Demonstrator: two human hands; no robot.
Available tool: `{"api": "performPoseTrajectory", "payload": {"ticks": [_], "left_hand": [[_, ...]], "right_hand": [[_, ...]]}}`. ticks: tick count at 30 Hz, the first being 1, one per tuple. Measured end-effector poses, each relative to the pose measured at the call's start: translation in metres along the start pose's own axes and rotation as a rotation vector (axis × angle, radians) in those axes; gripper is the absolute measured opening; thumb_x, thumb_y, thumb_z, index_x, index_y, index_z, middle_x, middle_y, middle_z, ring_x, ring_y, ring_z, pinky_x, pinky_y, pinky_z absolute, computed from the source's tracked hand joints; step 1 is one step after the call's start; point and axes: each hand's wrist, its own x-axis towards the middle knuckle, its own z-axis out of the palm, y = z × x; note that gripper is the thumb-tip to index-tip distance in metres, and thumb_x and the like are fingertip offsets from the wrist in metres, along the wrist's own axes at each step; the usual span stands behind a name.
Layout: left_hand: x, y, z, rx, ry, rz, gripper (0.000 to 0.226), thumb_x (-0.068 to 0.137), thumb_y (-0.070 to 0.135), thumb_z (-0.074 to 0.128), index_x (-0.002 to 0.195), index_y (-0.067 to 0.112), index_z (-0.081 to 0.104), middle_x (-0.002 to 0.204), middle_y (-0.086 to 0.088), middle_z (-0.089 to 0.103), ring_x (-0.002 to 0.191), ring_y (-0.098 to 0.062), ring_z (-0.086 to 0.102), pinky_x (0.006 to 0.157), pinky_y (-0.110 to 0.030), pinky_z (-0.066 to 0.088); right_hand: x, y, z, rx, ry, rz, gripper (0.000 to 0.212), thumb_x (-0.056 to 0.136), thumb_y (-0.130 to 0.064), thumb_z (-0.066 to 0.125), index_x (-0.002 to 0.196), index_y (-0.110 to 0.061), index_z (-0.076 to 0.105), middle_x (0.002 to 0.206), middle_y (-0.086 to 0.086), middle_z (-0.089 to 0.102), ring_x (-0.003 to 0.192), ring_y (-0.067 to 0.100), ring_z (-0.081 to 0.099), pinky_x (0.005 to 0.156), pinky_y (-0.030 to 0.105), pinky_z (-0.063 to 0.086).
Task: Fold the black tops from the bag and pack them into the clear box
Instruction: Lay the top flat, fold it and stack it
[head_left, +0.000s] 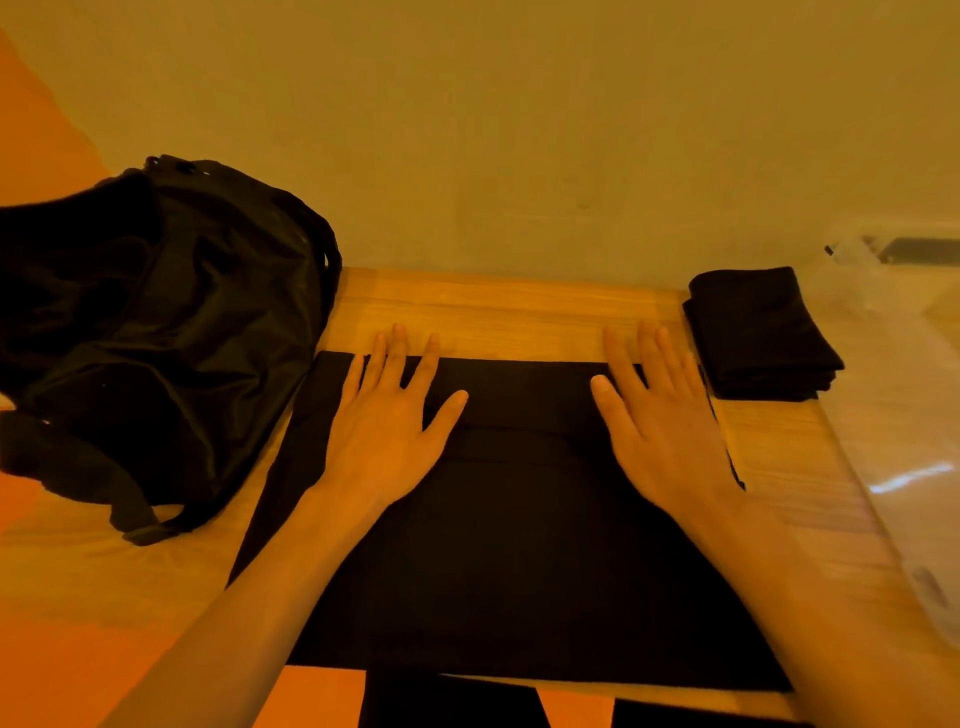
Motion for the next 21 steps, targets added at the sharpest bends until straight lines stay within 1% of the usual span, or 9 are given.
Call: {"api": "performPoseTrajectory", "payload": {"ticks": [2,5,8,10,13,15,18,19,21], "left_hand": [[-0.002,0.003,-0.001,-0.022,0.065,0.012,0.078,0.096,0.072,0.001,0.162,0.031,0.0,0.169,-0.009,-0.008,0.156,-0.025,-0.011,0.128,-0.045,0.001],[0.0,0.007,0.0,0.044,-0.052,0.012,0.077,0.095,0.073,0.0,0.161,0.033,-0.006,0.17,-0.006,-0.011,0.155,-0.022,-0.015,0.127,-0.045,-0.002],[0.003,0.007,-0.002,0.05,-0.078,0.006,0.078,0.093,0.074,0.001,0.161,0.034,-0.006,0.17,-0.006,-0.011,0.155,-0.022,-0.015,0.127,-0.044,-0.005],[-0.003,0.006,-0.005,0.048,-0.027,0.014,0.077,0.095,0.074,0.0,0.161,0.033,-0.003,0.169,-0.008,-0.01,0.155,-0.025,-0.015,0.127,-0.044,-0.006],[-0.023,0.005,-0.014,0.052,0.029,0.008,0.075,0.094,0.073,-0.002,0.159,0.034,-0.002,0.168,-0.008,-0.01,0.155,-0.024,-0.014,0.126,-0.042,-0.007],[-0.042,0.004,-0.016,0.053,-0.018,0.0,0.076,0.092,0.074,-0.006,0.157,0.035,-0.005,0.168,-0.007,-0.011,0.154,-0.023,-0.017,0.125,-0.041,-0.008],[-0.067,-0.006,-0.015,0.074,-0.126,0.0,0.084,0.081,0.077,-0.022,0.155,0.039,-0.016,0.168,-0.005,-0.019,0.151,-0.022,-0.025,0.123,-0.038,-0.013],[-0.074,-0.01,-0.015,0.062,-0.138,-0.002,0.087,0.077,0.079,-0.026,0.155,0.039,-0.018,0.167,-0.004,-0.021,0.15,-0.021,-0.026,0.122,-0.037,-0.015],[-0.089,-0.013,-0.021,0.02,-0.135,-0.006,0.086,0.077,0.078,-0.027,0.154,0.04,-0.019,0.166,-0.002,-0.026,0.149,-0.02,-0.031,0.121,-0.035,-0.016]], "right_hand": [[-0.003,0.011,-0.003,-0.016,-0.043,0.034,0.07,0.091,-0.072,-0.013,0.154,-0.04,-0.012,0.166,0.001,-0.017,0.152,0.017,-0.019,0.122,0.036,-0.01],[-0.004,0.018,0.005,-0.133,-0.107,0.054,0.071,0.09,-0.071,-0.01,0.154,-0.039,-0.014,0.167,0.004,-0.014,0.152,0.018,-0.018,0.123,0.038,-0.008],[-0.002,0.019,0.008,-0.15,-0.108,0.048,0.07,0.093,-0.07,-0.006,0.155,-0.038,-0.013,0.168,0.005,-0.013,0.153,0.019,-0.017,0.123,0.039,-0.009],[-0.002,0.019,0.007,-0.157,-0.099,0.039,0.07,0.094,-0.07,-0.006,0.156,-0.037,-0.011,0.168,0.007,-0.01,0.153,0.021,-0.015,0.123,0.041,-0.01],[-0.004,0.016,0.0,-0.181,-0.005,0.021,0.072,0.095,-0.071,-0.007,0.158,-0.036,-0.004,0.168,0.01,-0.002,0.155,0.025,-0.009,0.122,0.044,-0.01],[-0.009,0.008,-0.004,-0.157,0.012,-0.007,0.07,0.096,-0.071,-0.006,0.157,-0.037,-0.005,0.168,0.009,-0.004,0.154,0.024,-0.01,0.123,0.044,-0.009],[-0.023,-0.004,0.003,-0.171,-0.081,-0.063,0.073,0.09,-0.074,-0.015,0.154,-0.04,-0.014,0.168,0.007,-0.011,0.152,0.022,-0.017,0.124,0.045,-0.009],[-0.026,-0.003,0.007,-0.192,-0.114,-0.064,0.074,0.088,-0.074,-0.017,0.154,-0.04,-0.015,0.168,0.006,-0.011,0.152,0.021,-0.018,0.124,0.046,-0.008],[-0.029,0.001,0.007,-0.175,-0.095,-0.051,0.076,0.086,-0.074,-0.019,0.154,-0.04,-0.013,0.168,0.006,-0.007,0.153,0.021,-0.016,0.124,0.046,-0.008]]}}
